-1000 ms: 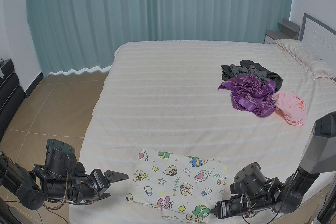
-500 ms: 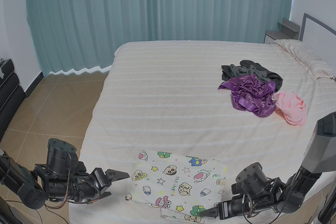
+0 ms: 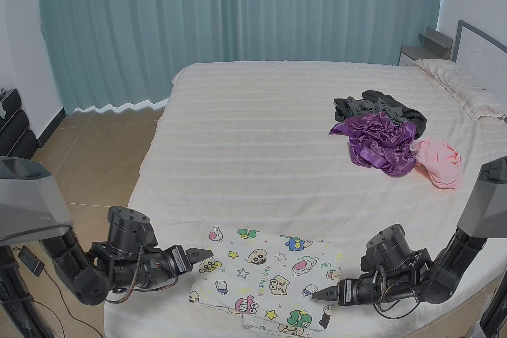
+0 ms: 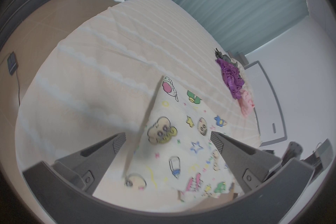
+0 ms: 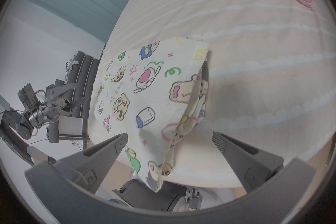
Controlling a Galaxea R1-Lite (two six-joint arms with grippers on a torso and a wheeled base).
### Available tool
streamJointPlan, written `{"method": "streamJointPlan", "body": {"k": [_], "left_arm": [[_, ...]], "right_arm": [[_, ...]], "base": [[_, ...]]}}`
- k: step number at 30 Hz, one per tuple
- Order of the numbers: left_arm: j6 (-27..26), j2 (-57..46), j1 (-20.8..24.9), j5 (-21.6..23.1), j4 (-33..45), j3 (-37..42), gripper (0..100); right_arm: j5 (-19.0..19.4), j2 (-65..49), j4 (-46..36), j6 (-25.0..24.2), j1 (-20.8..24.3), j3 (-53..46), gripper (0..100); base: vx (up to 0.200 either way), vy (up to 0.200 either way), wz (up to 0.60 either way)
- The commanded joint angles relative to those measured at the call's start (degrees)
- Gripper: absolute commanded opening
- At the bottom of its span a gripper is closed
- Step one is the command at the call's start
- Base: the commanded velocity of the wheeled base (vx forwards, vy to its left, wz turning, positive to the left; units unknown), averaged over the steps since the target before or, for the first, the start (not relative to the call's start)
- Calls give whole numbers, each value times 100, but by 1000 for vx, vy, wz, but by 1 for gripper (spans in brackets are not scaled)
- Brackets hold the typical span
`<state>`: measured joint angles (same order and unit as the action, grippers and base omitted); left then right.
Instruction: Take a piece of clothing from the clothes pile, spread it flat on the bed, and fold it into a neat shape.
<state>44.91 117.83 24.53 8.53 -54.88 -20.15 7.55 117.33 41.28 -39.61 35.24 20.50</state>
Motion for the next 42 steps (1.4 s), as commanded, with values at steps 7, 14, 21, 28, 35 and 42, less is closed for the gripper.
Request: {"method": "streamJointPlan", "body": {"k": [7,14,21,28,35,42], "left_arm": [[-624,1339,96,-177,-198,-973,100],[-606,1400,439,-185,-190,-1210,100],[-597,1497,544,-185,-128,-1290,100],[-597,1523,606,-194,-84,-1334,100],[-580,1462,782,-194,83,-1290,0],[-430,1268,852,-203,74,-1175,0]], "right_arm": [[-737,1037,179,-284,220,577,100],[-711,1037,372,-390,255,604,100],[-596,1204,381,-979,484,1008,100],[-719,1274,381,-1014,510,1122,100],[-816,1318,416,-1023,519,1158,0],[-737,1283,768,-1067,448,1026,0]], "base": [[0,0,0],[0,0,0],[0,0,0],[0,0,0],[0,0,0],[0,0,0]]}}
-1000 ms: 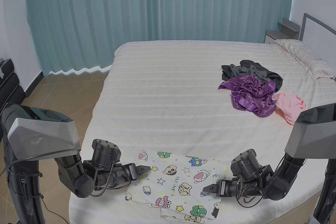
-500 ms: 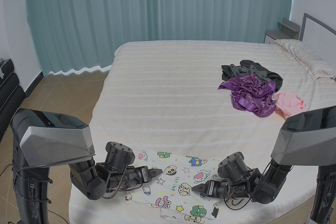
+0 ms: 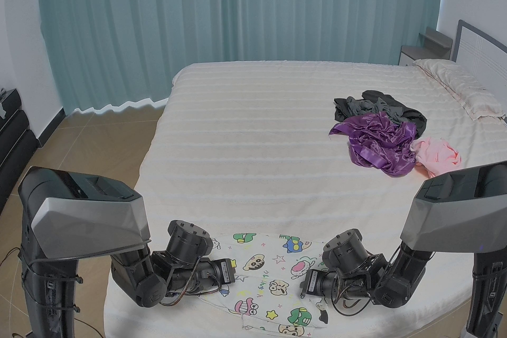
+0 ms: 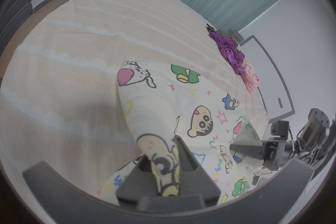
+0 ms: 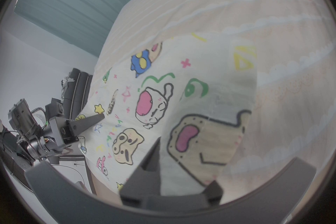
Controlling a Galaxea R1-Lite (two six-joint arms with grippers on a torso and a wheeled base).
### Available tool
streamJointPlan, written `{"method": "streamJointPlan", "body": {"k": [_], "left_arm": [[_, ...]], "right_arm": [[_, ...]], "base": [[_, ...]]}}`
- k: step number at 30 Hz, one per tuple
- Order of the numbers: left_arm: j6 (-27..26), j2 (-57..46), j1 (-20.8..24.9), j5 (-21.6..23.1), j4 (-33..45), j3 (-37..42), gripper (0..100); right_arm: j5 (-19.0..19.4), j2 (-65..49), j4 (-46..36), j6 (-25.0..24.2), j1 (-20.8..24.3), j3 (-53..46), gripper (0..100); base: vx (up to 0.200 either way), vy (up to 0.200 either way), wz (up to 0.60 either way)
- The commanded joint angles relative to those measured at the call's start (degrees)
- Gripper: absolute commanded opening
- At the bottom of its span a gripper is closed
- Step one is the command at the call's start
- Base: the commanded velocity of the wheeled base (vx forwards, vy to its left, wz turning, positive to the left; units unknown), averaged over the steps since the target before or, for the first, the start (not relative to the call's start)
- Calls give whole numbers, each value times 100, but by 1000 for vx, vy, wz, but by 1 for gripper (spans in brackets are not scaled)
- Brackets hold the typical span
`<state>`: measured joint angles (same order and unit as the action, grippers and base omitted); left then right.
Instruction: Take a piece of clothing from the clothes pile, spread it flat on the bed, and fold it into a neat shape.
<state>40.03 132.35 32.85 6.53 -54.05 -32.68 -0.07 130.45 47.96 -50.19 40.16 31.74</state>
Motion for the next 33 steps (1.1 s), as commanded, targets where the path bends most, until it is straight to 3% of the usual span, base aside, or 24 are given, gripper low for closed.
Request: {"method": "streamJointPlan", "body": {"k": [1,7,11,22,33], "left_arm": [[145,-280,19,-3,0,122,0],[646,-623,11,-47,53,210,0],[664,-685,107,-108,439,175,0],[681,-746,134,-566,448,148,0],[945,-948,195,-574,457,131,0]], "right_arm": [[42,-37,240,-17,-78,-151,0],[130,-275,733,-17,-201,-503,0],[218,-415,776,-17,-210,-643,0],[218,-442,776,-17,-210,-643,0],[218,-626,776,-17,-289,-652,0]], "base": [[0,0,0],[0,0,0],[0,0,0],[0,0,0],[0,-200,0]]}}
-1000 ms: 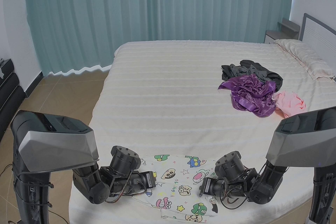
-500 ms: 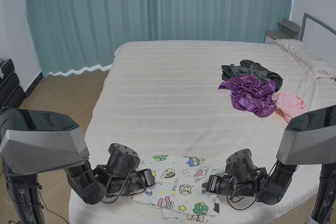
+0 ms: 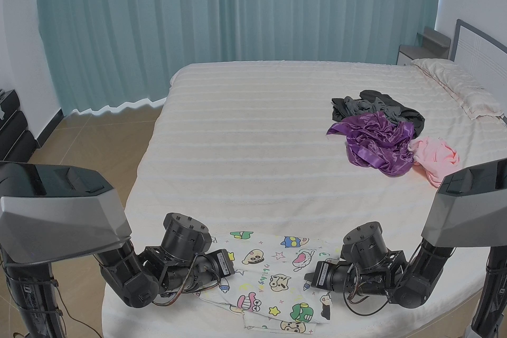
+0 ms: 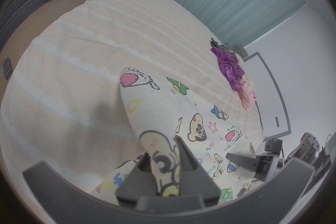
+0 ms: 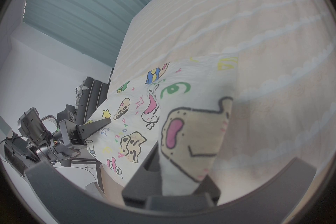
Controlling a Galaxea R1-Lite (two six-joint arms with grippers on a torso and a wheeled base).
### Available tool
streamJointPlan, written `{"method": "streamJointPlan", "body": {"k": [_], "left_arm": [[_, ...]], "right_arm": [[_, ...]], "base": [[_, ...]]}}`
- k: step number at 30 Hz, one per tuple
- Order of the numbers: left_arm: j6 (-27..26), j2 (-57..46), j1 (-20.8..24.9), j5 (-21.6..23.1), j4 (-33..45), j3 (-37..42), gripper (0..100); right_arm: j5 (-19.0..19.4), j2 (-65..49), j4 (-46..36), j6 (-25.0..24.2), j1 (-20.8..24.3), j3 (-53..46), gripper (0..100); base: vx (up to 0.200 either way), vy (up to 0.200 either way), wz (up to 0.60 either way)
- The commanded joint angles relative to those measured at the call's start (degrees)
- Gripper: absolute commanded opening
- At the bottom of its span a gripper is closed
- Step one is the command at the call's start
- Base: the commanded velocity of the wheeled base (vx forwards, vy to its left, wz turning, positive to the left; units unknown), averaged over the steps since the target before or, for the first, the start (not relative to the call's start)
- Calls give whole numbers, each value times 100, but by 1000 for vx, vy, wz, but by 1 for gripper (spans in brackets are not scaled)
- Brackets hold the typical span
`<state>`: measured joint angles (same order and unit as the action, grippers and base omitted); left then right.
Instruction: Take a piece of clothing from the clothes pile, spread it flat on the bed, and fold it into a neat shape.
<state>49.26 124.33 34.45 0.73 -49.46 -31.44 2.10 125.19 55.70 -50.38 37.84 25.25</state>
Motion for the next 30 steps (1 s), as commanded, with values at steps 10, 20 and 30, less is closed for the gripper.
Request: {"method": "streamJointPlan", "body": {"k": [10,20,30], "left_arm": [[40,-260,53,6,6,50,0],[48,-260,62,6,6,50,0],[57,-225,71,6,-3,41,0]], "right_arm": [[1,-302,2,20,-163,-81,0],[-8,-346,-6,37,-233,-90,0],[-25,-442,-59,55,-356,-90,0]], "base": [[0,-200,0],[0,-200,0],[0,-200,0]]}}
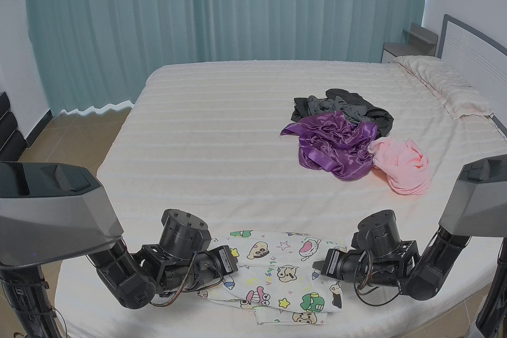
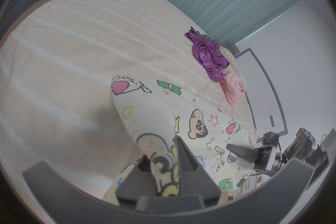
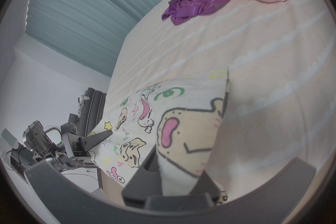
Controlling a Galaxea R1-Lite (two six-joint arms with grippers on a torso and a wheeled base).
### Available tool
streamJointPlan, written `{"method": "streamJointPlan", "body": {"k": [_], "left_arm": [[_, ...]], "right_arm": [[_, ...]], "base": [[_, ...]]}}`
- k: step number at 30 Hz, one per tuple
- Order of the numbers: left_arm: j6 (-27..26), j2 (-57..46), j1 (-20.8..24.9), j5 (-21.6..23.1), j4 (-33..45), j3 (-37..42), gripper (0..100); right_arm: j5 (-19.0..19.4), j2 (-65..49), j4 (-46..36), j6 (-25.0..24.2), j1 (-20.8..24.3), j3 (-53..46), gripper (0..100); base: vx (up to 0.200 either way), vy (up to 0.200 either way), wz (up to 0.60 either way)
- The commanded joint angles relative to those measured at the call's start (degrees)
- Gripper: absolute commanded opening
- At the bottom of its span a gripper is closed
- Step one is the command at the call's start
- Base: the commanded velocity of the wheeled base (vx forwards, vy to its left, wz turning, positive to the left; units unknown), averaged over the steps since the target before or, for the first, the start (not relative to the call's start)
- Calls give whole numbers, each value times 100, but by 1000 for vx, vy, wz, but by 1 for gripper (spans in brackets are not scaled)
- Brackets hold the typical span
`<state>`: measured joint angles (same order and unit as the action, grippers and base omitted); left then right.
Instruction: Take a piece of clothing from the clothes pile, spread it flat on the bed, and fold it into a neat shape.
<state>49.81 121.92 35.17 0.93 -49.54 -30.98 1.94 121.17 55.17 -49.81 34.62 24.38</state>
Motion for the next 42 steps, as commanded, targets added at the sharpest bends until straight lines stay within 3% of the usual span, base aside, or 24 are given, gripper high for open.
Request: {"method": "streamJointPlan", "body": {"k": [1,19,42], "left_arm": [[2,25,-1,-5,6,-31,0],[2,166,-10,-14,-3,-14,0],[-182,122,-186,-154,-29,426,0]], "right_arm": [[-18,-32,-7,6,-61,-4,0],[-44,117,-7,165,-175,5,0],[8,337,64,200,124,-100,0]], "base": [[0,-200,0],[0,-200,0],[0,0,0]]}}
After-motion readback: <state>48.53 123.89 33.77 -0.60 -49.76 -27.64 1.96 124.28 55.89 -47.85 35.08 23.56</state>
